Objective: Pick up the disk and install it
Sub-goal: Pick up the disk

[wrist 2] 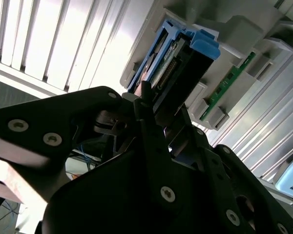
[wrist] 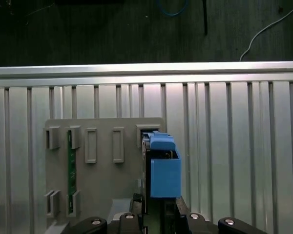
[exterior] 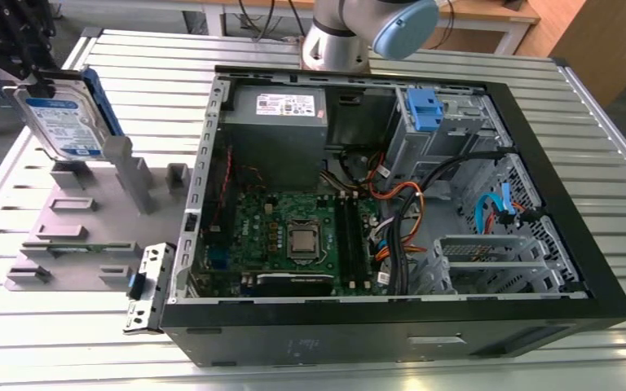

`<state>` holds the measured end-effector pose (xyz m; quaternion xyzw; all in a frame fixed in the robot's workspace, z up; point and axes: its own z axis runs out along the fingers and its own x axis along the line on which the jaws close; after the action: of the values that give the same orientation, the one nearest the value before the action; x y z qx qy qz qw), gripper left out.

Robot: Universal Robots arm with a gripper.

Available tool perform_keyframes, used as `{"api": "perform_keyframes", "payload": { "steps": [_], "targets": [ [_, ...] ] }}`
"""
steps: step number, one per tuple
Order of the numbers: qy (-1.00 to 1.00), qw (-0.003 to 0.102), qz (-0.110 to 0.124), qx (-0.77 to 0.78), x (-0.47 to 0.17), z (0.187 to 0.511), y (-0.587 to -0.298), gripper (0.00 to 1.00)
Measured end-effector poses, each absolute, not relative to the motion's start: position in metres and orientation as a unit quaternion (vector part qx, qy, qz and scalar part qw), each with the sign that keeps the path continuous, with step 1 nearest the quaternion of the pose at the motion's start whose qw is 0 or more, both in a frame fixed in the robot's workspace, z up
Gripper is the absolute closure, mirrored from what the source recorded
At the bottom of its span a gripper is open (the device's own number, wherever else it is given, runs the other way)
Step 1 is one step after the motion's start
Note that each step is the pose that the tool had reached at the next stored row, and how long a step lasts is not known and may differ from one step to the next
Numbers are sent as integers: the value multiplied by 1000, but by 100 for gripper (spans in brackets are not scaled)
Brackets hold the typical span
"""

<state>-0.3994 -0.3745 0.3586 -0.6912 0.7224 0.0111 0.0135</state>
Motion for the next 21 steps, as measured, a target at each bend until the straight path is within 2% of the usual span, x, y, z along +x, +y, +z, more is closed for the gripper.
{"api": "perform_keyframes", "payload": {
  "steps": [21],
  "targets": [
    [722,13,11,-691,-399,367,-374,65]
  ]
}}
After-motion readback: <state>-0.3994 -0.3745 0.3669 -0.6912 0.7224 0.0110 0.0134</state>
